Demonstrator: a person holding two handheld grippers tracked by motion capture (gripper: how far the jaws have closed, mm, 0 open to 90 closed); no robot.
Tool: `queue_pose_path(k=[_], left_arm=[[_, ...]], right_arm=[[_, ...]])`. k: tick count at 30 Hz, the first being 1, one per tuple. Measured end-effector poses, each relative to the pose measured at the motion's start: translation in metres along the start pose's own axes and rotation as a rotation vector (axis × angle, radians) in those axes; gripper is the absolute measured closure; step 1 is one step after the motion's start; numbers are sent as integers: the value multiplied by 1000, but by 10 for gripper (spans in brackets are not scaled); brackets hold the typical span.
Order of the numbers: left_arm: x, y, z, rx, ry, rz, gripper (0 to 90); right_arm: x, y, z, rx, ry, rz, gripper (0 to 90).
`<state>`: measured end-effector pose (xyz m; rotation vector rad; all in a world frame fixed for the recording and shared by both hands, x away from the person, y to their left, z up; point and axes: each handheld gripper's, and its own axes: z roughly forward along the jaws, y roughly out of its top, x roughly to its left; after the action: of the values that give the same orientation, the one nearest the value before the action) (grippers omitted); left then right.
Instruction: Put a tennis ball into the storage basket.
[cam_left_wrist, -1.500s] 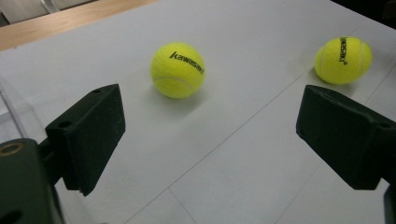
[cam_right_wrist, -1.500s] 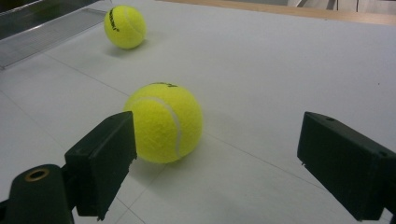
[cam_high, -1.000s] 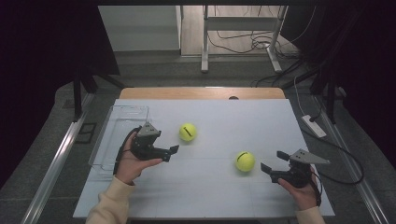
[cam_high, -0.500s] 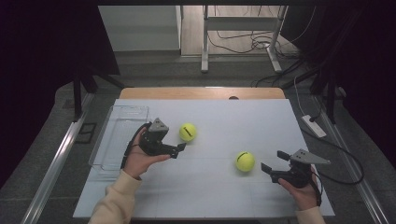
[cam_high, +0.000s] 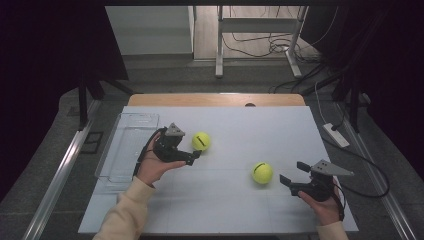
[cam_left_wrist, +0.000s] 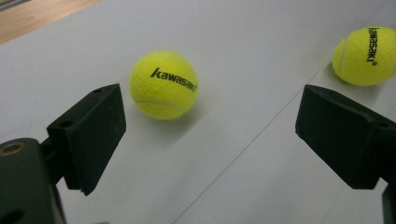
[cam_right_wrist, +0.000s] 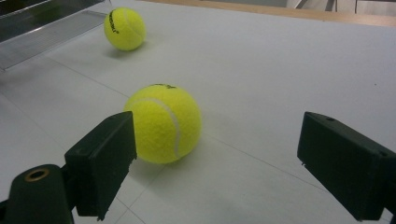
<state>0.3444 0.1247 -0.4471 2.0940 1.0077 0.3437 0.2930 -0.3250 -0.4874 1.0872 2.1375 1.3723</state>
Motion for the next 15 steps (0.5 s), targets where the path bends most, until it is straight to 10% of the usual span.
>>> queue_pose_path(k=[15], left_arm=[[1, 10, 10, 22, 9, 13, 96]], right_arm=[[0, 0, 0, 2, -1, 0, 117]])
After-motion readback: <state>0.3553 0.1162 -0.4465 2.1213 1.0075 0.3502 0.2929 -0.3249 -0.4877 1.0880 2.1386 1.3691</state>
